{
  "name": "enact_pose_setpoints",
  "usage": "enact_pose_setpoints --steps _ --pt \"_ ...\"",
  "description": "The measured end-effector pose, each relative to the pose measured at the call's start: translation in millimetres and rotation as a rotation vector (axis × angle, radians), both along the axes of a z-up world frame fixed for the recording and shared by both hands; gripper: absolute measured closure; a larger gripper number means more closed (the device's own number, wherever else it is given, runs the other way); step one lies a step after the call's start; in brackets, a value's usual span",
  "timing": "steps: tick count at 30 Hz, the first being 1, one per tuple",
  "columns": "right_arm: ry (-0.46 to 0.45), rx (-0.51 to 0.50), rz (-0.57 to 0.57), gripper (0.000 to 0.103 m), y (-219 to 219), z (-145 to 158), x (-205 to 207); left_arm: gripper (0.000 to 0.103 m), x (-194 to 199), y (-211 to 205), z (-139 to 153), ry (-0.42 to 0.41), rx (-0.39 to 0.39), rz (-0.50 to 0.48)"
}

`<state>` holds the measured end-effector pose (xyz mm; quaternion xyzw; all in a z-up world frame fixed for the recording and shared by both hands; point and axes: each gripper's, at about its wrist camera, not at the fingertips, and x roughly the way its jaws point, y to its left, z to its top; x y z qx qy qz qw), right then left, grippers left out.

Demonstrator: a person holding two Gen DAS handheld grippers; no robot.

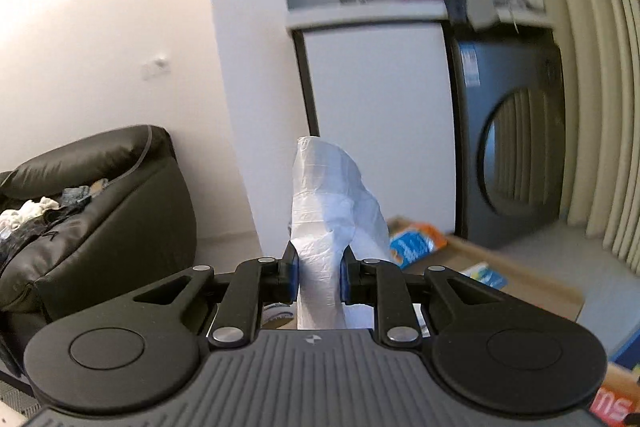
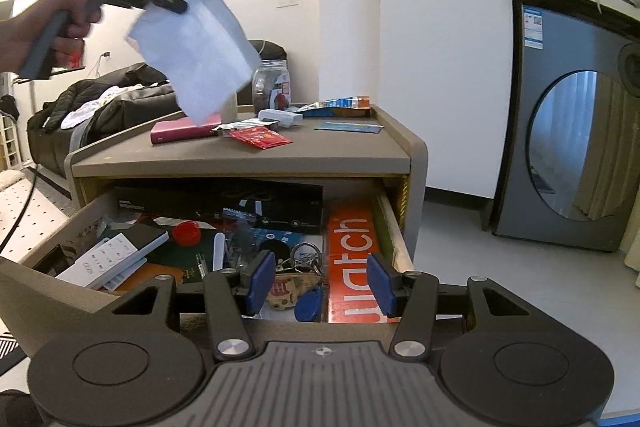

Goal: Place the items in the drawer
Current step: 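Lift the white plastic bag up off the nightstand with the left gripper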

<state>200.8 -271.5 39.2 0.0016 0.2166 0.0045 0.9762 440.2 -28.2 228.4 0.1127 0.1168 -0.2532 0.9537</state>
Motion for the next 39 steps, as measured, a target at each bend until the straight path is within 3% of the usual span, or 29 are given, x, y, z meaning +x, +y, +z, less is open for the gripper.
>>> enact_pose_setpoints --steps 11,21,27,30,39 --pt "-0.009 -0.026 -0.031 0.048 5.5 0.1 -1.7 0.082 -74.5 62.1 26.9 -0.123 -0.175 0.068" --pt "-0.048 -0.028 0.010 0.048 10.9 0.0 -8.7 0.082 -124.3 91.1 19.2 -0.167 -0.221 0.122" --pt "-0.061 -0.017 0.052 0.047 15.0 1.6 -14.1 0.082 -150.8 88.0 10.5 -0.193 -0.190 0.167" --pt "-0.095 -0.037 0.093 0.042 23.4 1.8 -22.8 0.082 -159.6 89.2 4.5 -0.175 -0.198 0.190" --pt "-0.146 -0.004 0.132 0.041 30.4 6.5 -40.3 0.082 -198.4 88.3 -1.6 -0.151 -0.211 0.190"
